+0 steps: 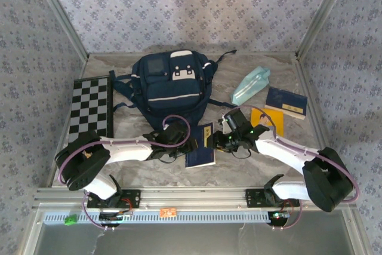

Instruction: Pack books, pencil case, and school supplies into a backpack

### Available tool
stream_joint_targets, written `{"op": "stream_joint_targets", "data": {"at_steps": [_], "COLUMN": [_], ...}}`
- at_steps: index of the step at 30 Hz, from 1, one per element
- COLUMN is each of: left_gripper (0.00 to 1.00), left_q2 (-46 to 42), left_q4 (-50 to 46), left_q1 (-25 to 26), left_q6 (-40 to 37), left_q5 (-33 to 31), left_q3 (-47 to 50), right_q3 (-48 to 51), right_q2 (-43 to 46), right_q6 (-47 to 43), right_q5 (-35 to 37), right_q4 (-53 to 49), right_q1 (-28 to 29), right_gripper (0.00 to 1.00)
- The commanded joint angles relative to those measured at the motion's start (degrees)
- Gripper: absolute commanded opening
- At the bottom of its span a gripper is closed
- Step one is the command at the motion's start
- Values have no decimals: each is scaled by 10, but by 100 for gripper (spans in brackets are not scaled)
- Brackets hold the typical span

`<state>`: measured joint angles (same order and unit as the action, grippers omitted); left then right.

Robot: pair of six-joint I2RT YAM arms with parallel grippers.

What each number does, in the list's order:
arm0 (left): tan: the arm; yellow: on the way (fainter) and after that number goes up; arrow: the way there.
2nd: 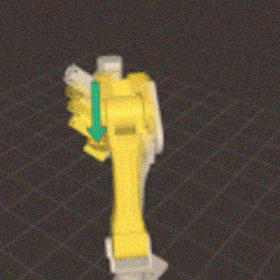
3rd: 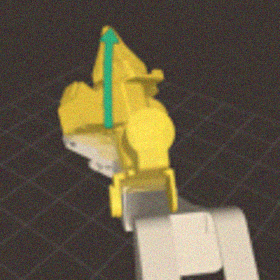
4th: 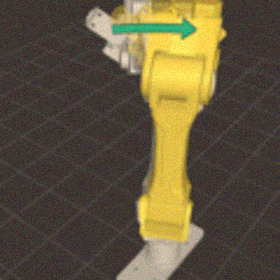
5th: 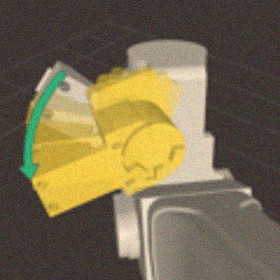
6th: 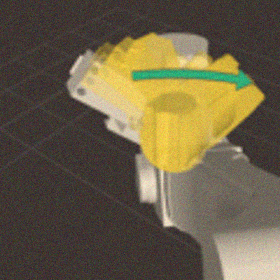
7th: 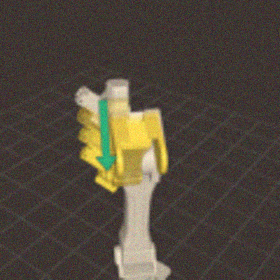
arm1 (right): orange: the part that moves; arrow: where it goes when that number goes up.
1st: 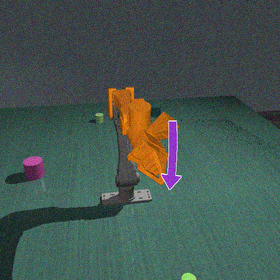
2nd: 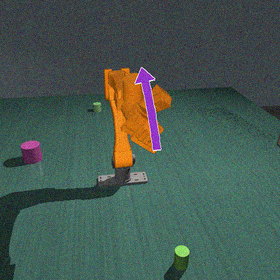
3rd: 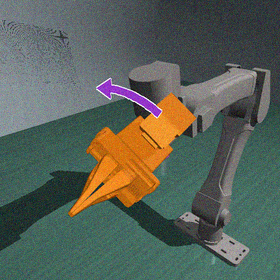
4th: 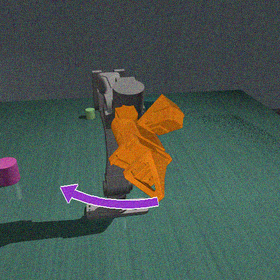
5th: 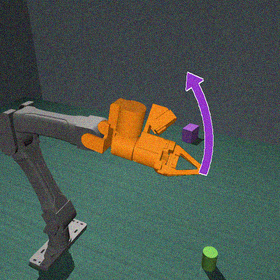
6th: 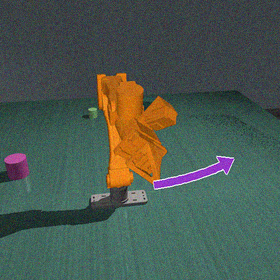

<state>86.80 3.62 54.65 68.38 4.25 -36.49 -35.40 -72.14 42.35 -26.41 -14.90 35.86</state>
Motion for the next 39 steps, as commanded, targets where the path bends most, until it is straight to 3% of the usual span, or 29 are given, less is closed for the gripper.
{"op": "stream_joint_targets", "data": {"at_steps": [1, 20, 26, 31, 39], "left_gripper": [54, 54, 56, 57, 61], "left_q2": [10, -1, -36, -98, -149], "left_q4": [-8, -12, -55, -129, -317], "left_q1": [-3, -3, -12, -32, -70], "left_q6": [-11, -28, -64, -148, -420], "left_q5": [0, 14, 4, -21, -143], "left_q3": [-9, -21, -32, -57, -193], "right_q3": [4, 18, 19, -4, -83], "right_q2": [1, 13, 53, 92, 143], "right_q6": [-8, 6, 15, 15, 0], "right_q5": [-37, -58, -68, -79, -101], "right_q4": [22, 43, 23, -57, -159], "right_q1": [-1, -20, -48, -96, -166], "right_gripper": [39, 5, 1, 1, 1]}}
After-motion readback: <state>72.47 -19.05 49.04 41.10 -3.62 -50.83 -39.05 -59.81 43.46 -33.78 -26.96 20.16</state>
